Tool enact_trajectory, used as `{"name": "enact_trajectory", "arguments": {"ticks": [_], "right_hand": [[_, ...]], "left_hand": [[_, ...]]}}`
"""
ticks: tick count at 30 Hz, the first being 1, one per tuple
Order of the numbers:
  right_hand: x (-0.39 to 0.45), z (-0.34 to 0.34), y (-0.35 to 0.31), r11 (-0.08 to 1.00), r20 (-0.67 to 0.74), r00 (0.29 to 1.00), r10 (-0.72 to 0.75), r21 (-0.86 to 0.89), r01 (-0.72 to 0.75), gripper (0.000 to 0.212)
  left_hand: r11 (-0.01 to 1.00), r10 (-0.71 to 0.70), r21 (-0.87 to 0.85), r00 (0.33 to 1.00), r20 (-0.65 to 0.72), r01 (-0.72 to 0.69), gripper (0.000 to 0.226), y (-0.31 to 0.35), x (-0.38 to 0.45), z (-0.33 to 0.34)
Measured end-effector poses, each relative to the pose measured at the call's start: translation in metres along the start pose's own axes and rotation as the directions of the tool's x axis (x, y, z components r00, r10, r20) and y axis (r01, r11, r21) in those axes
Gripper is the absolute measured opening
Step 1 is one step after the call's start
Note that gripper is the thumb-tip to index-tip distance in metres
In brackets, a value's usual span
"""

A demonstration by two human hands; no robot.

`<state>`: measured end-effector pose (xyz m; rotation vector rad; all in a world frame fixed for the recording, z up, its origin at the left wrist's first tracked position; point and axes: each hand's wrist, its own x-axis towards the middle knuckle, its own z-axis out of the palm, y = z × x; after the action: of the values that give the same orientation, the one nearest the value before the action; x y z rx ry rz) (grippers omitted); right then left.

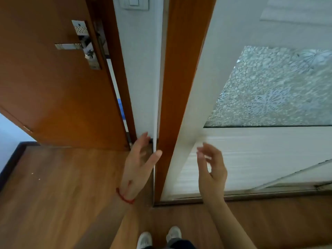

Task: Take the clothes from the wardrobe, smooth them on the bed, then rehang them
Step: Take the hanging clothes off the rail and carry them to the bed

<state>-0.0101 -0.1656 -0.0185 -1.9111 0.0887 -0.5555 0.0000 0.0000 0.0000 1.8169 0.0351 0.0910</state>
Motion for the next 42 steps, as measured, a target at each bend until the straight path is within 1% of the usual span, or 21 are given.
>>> {"name": "enact_trajectory", "arguments": {"ticks": [1, 2, 3, 4, 6, 8, 12, 15, 17, 19, 21, 24, 26, 28, 31, 35, 38, 40, 42], "right_hand": [[0.012, 0.003, -0.014, 0.991, -0.046, 0.99, -0.13, 0.011, 0.13, 0.021], [0.019, 0.007, -0.026, 0.969, -0.117, 0.962, -0.246, -0.061, 0.24, 0.027], [0.028, 0.012, -0.034, 0.937, -0.158, 0.925, -0.346, -0.105, 0.333, 0.033], [0.038, 0.018, -0.043, 0.909, -0.192, 0.891, -0.412, -0.149, 0.389, 0.04], [0.048, 0.028, -0.044, 0.879, -0.243, 0.847, -0.472, -0.197, 0.433, 0.053], [0.052, 0.033, -0.04, 0.87, -0.276, 0.828, -0.489, -0.221, 0.44, 0.059], [0.056, 0.034, -0.038, 0.841, -0.289, 0.791, -0.539, -0.245, 0.483, 0.062], [0.06, 0.032, -0.039, 0.798, -0.272, 0.758, -0.592, -0.327, 0.506, 0.063], [0.062, 0.031, -0.039, 0.76, -0.264, 0.728, -0.633, -0.391, 0.519, 0.065], [0.064, 0.031, -0.038, 0.741, -0.256, 0.716, -0.65, -0.423, 0.521, 0.067], [0.065, 0.032, -0.037, 0.735, -0.259, 0.712, -0.653, -0.446, 0.512, 0.064], [0.067, 0.03, -0.033, 0.718, -0.27, 0.696, -0.666, -0.484, 0.499, 0.056], [0.069, 0.027, -0.031, 0.704, -0.27, 0.686, -0.676, -0.512, 0.492, 0.055], [0.072, 0.021, -0.028, 0.691, -0.269, 0.681, -0.681, -0.546, 0.474, 0.056], [0.076, 0.007, -0.023, 0.669, -0.264, 0.684, -0.68, -0.607, 0.43, 0.052], [0.08, -0.013, -0.013, 0.663, -0.276, 0.719, -0.638, -0.67, 0.332, 0.047], [0.082, -0.027, -0.009, 0.712, -0.337, 0.756, -0.561, -0.663, 0.232, 0.045], [0.083, -0.033, -0.011, 0.782, -0.406, 0.778, -0.48, -0.6, 0.17, 0.05], [0.088, -0.041, -0.016, 0.816, -0.444, 0.783, -0.436, -0.561, 0.137, 0.052]], "left_hand": [[0.997, 0.077, 0.027, 0.996, -0.035, -0.076, 0.072, 0.012, 0.007, 0.001], [0.992, 0.119, 0.058, 0.99, -0.07, -0.115, 0.071, 0.021, 0.013, 0.005], [0.985, 0.162, 0.075, 0.982, -0.092, -0.156, 0.069, 0.031, 0.019, 0.007], [0.977, 0.204, 0.078, 0.975, -0.089, -0.198, 0.068, 0.04, 0.026, 0.009], [0.968, 0.249, 0.056, 0.963, -0.102, -0.244, 0.068, 0.048, 0.031, 0.014], [0.967, 0.254, 0.053, 0.959, -0.126, -0.249, 0.069, 0.048, 0.038, 0.017], [0.954, 0.297, 0.116, 0.93, -0.216, -0.278, 0.066, 0.052, 0.045, 0.019], [0.927, 0.373, 0.145, 0.891, -0.261, -0.346, 0.077, 0.049, 0.047, 0.021], [0.897, 0.435, 0.213, 0.855, -0.282, -0.387, 0.085, 0.046, 0.051, 0.021], [0.858, 0.503, 0.292, 0.808, -0.306, -0.423, 0.08, 0.043, 0.053, 0.02], [0.828, 0.548, 0.343, 0.773, -0.321, -0.444, 0.071, 0.04, 0.054, 0.018], [0.807, 0.576, 0.373, 0.75, -0.325, -0.458, 0.068, 0.037, 0.056, 0.017], [0.8, 0.585, 0.378, 0.745, -0.321, -0.466, 0.067, 0.036, 0.057, 0.017], [0.797, 0.588, 0.379, 0.747, -0.311, -0.47, 0.067, 0.036, 0.057, 0.018], [0.804, 0.579, 0.371, 0.755, -0.308, -0.465, 0.067, 0.038, 0.053, 0.02], [0.819, 0.554, 0.363, 0.78, -0.292, -0.445, 0.076, 0.04, 0.049, 0.02], [0.831, 0.531, 0.346, 0.805, -0.264, -0.435, 0.08, 0.043, 0.045, 0.017], [0.835, 0.525, 0.334, 0.813, -0.251, -0.436, 0.079, 0.044, 0.041, 0.016], [0.839, 0.522, 0.32, 0.817, -0.246, -0.44, 0.078, 0.046, 0.036, 0.016]]}}
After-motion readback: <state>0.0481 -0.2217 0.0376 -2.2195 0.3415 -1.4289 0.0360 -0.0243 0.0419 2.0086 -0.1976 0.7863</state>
